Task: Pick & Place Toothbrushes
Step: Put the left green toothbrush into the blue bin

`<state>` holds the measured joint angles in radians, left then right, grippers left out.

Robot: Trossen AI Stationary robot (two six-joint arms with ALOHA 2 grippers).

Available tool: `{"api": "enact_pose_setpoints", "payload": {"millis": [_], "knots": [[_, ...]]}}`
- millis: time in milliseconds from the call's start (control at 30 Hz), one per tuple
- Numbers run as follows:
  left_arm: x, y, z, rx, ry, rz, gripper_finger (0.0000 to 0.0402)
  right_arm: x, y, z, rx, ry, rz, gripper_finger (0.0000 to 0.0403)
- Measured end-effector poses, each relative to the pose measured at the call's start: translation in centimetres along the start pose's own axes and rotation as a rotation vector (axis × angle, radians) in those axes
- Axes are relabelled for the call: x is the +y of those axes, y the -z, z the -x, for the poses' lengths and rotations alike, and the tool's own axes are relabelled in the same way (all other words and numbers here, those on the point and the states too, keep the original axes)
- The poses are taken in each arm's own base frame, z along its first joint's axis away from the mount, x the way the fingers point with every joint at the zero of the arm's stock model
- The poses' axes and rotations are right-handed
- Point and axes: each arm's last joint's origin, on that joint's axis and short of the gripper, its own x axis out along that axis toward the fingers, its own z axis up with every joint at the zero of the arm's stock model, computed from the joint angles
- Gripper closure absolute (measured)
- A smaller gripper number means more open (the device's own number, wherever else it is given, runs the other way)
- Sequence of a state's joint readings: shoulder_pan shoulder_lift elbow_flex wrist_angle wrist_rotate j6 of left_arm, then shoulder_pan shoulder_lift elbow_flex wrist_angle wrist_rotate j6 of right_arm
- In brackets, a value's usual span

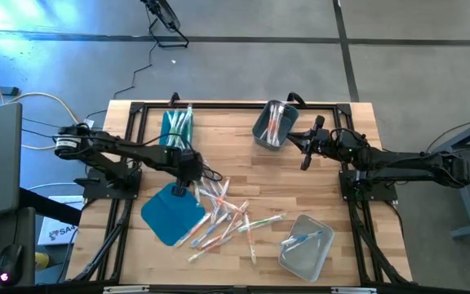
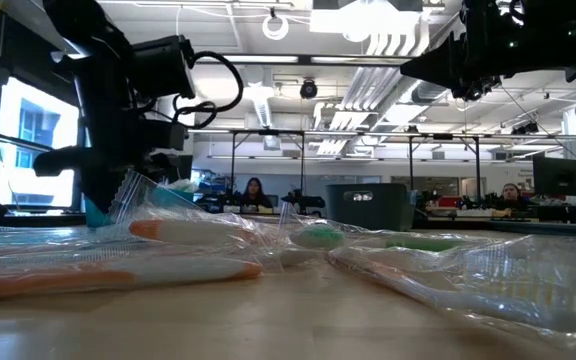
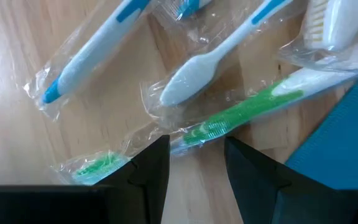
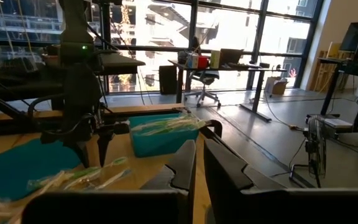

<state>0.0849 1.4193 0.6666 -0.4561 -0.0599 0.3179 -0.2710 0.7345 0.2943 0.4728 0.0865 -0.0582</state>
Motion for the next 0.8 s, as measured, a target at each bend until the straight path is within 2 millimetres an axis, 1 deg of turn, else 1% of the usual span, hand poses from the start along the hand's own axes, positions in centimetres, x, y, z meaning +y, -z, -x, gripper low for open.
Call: {"api": "enact_pose_setpoints", "payload": {"millis": [133, 567, 800], "knots": [[-0.04, 0.04, -0.15, 0.01, 0.009, 0.012, 0.0254, 0.02, 0.0, 0.0, 0.0, -0.007, 0.0, 0.0378], [-0.05, 0.06, -0.15, 0.015, 0.01, 0.162, 0.0254, 0.02, 0.01, 0.0, 0.0, -0.007, 0.0, 0.0378], [-0.05, 0.08, -0.09, 0.012, 0.01, 0.166, 0.0254, 0.02, 0.0, 0.0, 0.0, -0.007, 0.0, 0.0378]]}}
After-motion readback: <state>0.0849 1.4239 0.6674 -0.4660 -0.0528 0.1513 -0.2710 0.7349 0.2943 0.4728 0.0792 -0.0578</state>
